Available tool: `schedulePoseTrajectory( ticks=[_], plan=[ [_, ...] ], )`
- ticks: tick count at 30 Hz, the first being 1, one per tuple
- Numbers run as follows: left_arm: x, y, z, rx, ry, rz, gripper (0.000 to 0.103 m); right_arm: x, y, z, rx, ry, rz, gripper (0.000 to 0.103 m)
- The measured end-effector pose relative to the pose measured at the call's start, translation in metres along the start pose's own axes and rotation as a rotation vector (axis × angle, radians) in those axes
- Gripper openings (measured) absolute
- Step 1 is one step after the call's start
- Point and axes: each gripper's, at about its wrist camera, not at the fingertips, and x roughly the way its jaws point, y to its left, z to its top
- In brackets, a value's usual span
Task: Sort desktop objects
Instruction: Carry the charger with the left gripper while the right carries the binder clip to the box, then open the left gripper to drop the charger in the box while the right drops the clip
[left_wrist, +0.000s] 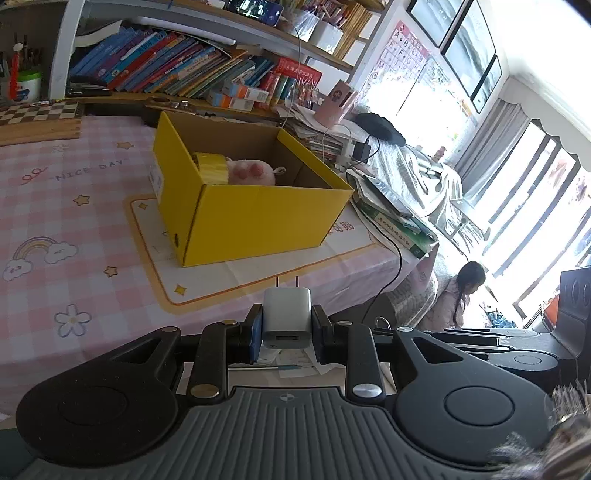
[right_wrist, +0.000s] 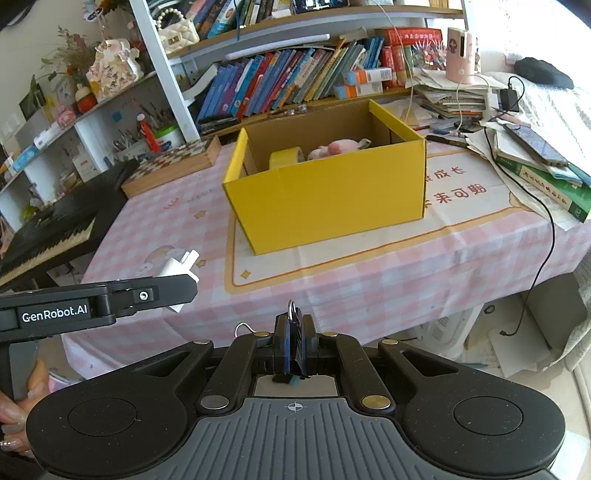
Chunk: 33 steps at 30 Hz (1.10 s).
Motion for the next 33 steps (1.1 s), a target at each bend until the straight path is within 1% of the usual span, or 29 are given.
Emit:
schedulePoseTrajectory(
  ticks=[6,14,20,26,29,33],
  plan=[
    [0.019,-0.015,0.01,-0.006,-0.002,0.022,0.024,0.006,-0.025,0.014,-0.009,0.005,0.022,0.006],
    [0.046,-0.031,0.031,-0.01,-0.042,0.063,0.024,0.02,-0.06,0.042,-0.013,-0.02,0.052,0.006],
    [0.062,-0.04,0.06,-0.006,-0.109,0.094,0.024,0.03,-0.078,0.08,-0.055,-0.071,0.085,0.006],
    [0.077,-0.045,0.097,0.023,-0.184,0.145,0.024,0.037,-0.087,0.13,-0.119,-0.158,0.121,0.006],
    [0.089,-0.044,0.114,0.038,-0.197,0.178,0.024,0.044,-0.089,0.152,-0.148,-0.195,0.133,0.006],
    [0.111,-0.039,0.132,0.073,-0.191,0.231,0.024,0.064,-0.088,0.176,-0.185,-0.212,0.148,0.006]
  ],
)
